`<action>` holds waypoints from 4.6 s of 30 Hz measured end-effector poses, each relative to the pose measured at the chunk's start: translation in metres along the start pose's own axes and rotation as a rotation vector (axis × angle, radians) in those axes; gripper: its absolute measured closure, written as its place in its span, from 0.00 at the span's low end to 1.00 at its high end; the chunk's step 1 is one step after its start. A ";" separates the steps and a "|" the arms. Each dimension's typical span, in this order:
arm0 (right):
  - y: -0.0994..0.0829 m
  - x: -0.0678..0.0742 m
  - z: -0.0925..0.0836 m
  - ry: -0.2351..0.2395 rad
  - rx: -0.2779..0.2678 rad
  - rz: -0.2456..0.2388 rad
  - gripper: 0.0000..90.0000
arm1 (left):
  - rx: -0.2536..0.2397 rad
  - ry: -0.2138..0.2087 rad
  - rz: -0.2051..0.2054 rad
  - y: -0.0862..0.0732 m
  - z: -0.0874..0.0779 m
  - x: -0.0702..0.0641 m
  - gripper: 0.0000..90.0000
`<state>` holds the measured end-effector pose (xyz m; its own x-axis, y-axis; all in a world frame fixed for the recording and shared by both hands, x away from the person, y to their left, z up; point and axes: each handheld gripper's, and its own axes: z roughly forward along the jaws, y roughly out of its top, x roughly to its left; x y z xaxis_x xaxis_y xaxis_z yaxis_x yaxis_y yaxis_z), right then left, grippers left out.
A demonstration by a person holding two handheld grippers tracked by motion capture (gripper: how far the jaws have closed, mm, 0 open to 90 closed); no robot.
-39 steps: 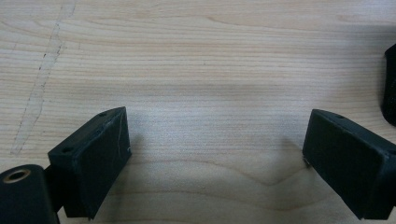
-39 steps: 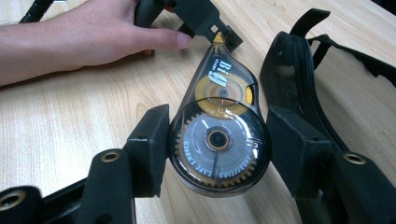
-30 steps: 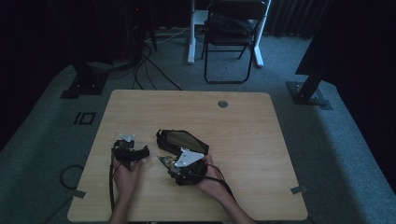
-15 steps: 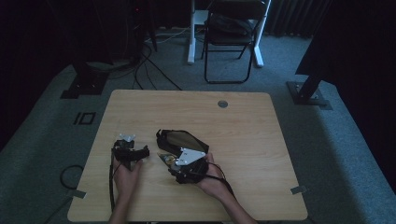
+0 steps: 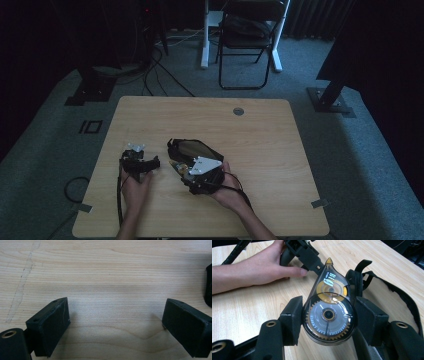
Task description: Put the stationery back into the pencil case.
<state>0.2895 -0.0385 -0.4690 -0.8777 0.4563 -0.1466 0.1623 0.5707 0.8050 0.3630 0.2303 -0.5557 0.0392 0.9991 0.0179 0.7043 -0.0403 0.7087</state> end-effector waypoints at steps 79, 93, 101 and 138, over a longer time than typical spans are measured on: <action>0.008 -0.060 -0.013 -0.106 -0.048 0.099 0.46 | 0.002 0.000 0.002 0.000 0.000 0.000 0.09; 0.008 -0.068 -0.008 -0.115 -0.049 0.117 0.46 | 0.003 0.000 0.002 0.000 0.000 0.000 0.09; 0.007 -0.072 -0.004 -0.119 -0.048 0.130 0.46 | 0.003 0.000 0.002 0.000 0.000 0.000 0.09; 0.006 -0.085 0.018 -0.121 -0.037 0.146 0.46 | 0.002 0.000 0.001 0.001 0.000 0.000 0.09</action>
<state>0.3734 -0.0618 -0.4618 -0.7851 0.6125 -0.0926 0.2656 0.4679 0.8429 0.3638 0.2300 -0.5556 0.0404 0.9990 0.0186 0.7060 -0.0417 0.7070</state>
